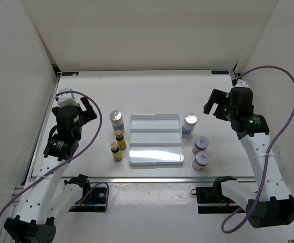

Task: Organize the condiment bottles

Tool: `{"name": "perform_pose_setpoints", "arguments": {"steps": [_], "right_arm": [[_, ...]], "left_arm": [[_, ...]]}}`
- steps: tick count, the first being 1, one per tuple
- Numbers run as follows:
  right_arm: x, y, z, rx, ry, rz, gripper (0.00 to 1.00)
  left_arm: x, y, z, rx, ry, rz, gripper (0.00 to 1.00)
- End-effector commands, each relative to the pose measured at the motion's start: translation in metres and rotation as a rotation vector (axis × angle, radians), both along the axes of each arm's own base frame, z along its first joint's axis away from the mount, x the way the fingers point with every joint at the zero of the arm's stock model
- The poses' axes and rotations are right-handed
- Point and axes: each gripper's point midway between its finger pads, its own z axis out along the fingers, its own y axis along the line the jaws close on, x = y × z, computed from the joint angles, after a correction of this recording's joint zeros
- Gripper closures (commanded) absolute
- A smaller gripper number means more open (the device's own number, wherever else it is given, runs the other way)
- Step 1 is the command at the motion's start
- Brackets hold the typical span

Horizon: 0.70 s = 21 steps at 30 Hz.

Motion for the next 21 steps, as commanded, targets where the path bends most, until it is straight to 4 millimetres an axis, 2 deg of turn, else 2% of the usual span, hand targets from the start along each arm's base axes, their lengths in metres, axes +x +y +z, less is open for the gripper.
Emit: {"name": "perform_pose_setpoints", "arguments": {"steps": [1,4,6,8,9,11,18,21], "right_arm": [[0.006,0.005,0.008,-0.01,-0.017,0.044,0.0],[0.013,0.029,-0.001,0.029,0.012,0.187,0.0],[0.016,0.058,-0.003,0.027,0.032,0.316,0.0],[0.027,0.06,-0.022,-0.114,0.149,0.259,0.0],[0.035,0.064,-0.04,-0.153,0.219,0.258,0.0],[0.04,0.068,-0.049,-0.206,0.259,0.251,0.0],[0.052,0.085,-0.096,-0.198,0.378,0.291,0.0],[0.051,0.085,-0.112,-0.203,0.433,0.284,0.06]], "left_arm": [[0.006,-0.025,-0.003,-0.035,0.026,-0.112,0.0],[0.017,-0.044,-0.015,-0.053,0.085,-0.196,0.0],[0.021,-0.047,-0.017,-0.055,0.096,-0.206,0.0],[0.023,-0.046,-0.019,-0.07,0.104,-0.189,0.0],[0.023,-0.043,-0.019,-0.064,0.102,-0.172,0.0],[0.022,-0.041,-0.015,-0.063,0.089,-0.162,0.0],[0.018,-0.032,-0.017,-0.049,0.08,-0.122,0.0],[0.018,-0.032,-0.017,-0.041,0.082,-0.125,0.0]]}}
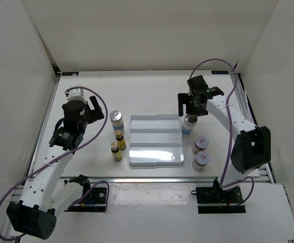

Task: Organize the condiment bottles

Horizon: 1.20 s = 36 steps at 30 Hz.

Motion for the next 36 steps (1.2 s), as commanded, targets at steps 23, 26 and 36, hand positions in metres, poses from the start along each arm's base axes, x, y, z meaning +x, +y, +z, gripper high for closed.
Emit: {"name": "perform_pose_setpoints", "arguments": {"steps": [23,26,36], "right_arm": [[-0.017,-0.023,0.004,-0.171,0.024,-0.092,0.63],[-0.007,-0.012,0.034,-0.153,-0.051,-0.08,0.64],[0.021,0.046,0.074,-0.096,-0.137,0.02,0.67]], "left_arm": [[-0.001,0.003,0.014,0.001,-0.035,0.015,0.0],[0.001,0.003,0.011,0.004,-0.027,0.015,0.0],[0.001,0.001,0.011,0.0,-0.026,0.006,0.0]]}}
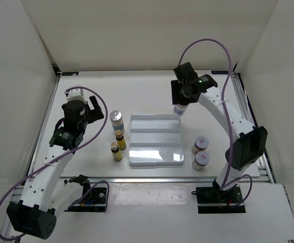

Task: Organize the condiment bottles

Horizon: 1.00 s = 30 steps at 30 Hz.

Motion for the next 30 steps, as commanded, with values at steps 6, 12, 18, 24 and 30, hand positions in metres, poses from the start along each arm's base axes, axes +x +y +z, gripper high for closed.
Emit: {"name": "perform_pose_setpoints", "arguments": {"steps": [6,12,18,24,30], "right_arm": [[0.018,0.036,-0.028,0.034,0.061,0.046,0.68],[0.02,0.05,-0.049,0.069,0.096,0.04,0.68],[0.017,0.052,-0.075,0.056,0.144,0.035,0.63],[0.011,0.052,-0.089,0.059,0.183,0.033,0.47],[0.014,0.037,-0.047,0.037,0.064,0.024,0.0]], "left_arm": [[0.0,0.0,0.011,0.004,-0.026,-0.008,0.0],[0.0,0.0,0.011,0.004,-0.026,-0.008,0.0],[0.0,0.0,0.011,0.004,-0.026,-0.008,0.0],[0.001,-0.004,0.008,-0.001,-0.015,-0.025,0.0],[0.007,-0.018,-0.004,-0.004,0.029,-0.103,0.0]]}}
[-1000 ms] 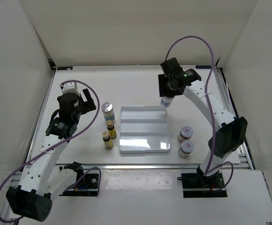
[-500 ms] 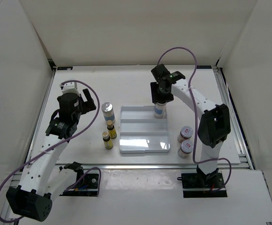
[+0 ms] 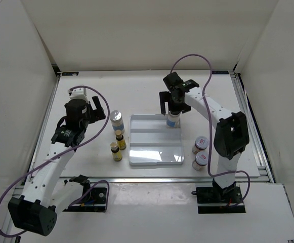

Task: Organize the condiment bottles

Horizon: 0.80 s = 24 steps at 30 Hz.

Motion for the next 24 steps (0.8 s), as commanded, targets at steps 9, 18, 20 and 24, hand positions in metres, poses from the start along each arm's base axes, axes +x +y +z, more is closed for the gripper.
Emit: {"name": "perform_pose_setpoints", "arguments": {"steps": [9,18,20,24], "right_arm": [[-0.035,-0.039,0.141,0.093,-0.299,0.018,0.0],[-0.083,-0.069,0.173,0.135,-0.385,0.047,0.0],[-0.09,-0.076,0.178,0.129,-0.396,0.039,0.0],[-0.105,-0.084,0.17,0.115,-0.373,0.04,0.0]], "left_arm": [[0.029,-0.082,-0.017,0.002,0.111,-0.353,0.0],[0.051,-0.095,-0.055,0.074,0.278,-0.346,0.0],[0.053,-0.094,-0.066,0.077,0.317,-0.331,0.01],[0.05,-0.092,-0.077,0.076,0.359,-0.31,0.03]]}}
